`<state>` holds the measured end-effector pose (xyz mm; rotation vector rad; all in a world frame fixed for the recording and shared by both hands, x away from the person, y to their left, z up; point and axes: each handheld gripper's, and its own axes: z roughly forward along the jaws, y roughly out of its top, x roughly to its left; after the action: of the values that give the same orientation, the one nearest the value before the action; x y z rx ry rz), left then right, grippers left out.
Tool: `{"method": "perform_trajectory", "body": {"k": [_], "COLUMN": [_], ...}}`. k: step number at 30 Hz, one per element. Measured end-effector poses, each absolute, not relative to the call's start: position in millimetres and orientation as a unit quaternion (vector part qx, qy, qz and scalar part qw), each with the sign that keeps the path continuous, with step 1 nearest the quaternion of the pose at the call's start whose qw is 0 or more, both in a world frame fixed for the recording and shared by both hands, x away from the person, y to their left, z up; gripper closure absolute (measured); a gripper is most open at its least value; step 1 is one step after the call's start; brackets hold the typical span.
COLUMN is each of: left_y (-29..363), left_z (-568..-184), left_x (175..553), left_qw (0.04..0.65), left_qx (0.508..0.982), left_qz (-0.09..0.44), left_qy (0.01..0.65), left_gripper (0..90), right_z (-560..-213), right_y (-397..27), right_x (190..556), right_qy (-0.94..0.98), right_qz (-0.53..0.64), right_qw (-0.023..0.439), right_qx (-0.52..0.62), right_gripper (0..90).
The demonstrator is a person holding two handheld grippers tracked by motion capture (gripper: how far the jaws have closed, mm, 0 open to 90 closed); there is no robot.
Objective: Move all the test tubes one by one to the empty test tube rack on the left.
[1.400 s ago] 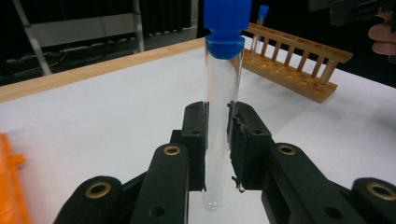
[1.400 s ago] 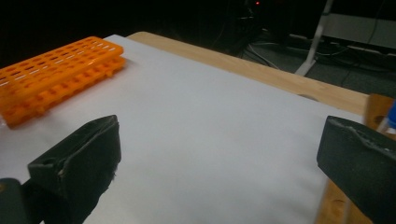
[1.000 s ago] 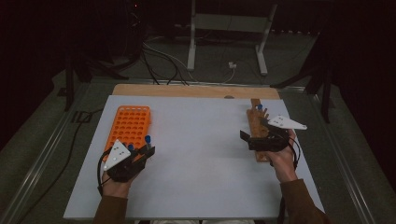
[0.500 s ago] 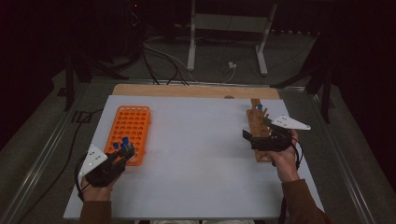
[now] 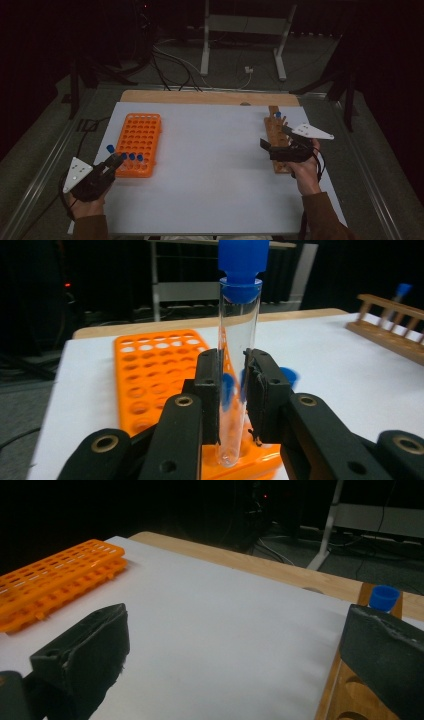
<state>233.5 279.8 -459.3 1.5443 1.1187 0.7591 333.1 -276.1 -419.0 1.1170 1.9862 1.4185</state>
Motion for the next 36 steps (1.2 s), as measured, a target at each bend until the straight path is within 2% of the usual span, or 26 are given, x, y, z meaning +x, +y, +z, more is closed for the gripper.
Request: {"method": "perform_trajectory", "body": {"k": [5, 16, 25, 36], "left_y": [287, 288, 280, 279], "left_z": [-468, -485, -494, -497], "left_x": [243, 258, 264, 265], "left_qw": [0.504, 0.482, 0.414, 0.397], "left_qx": [0.637, 0.656, 0.706, 0.718], "left_qz": [0.321, 0.302, 0.286, 0.269], "left_qy": [0.487, 0.496, 0.499, 0.504], "left_gripper": [77.8, 78.0, 78.3, 78.6], "right_z": [-419, -419, -418, -418], "right_y": [-275, -276, -276, -277], "right_x": [333, 333, 332, 332], "right_qy": [0.722, 0.72, 0.719, 0.718], "right_qz": [0.514, 0.517, 0.519, 0.521], "right_qw": [0.227, 0.227, 0.225, 0.225], "right_qx": [0.404, 0.404, 0.403, 0.403], "right_gripper": [0.0, 0.0, 0.0, 0.0]}}
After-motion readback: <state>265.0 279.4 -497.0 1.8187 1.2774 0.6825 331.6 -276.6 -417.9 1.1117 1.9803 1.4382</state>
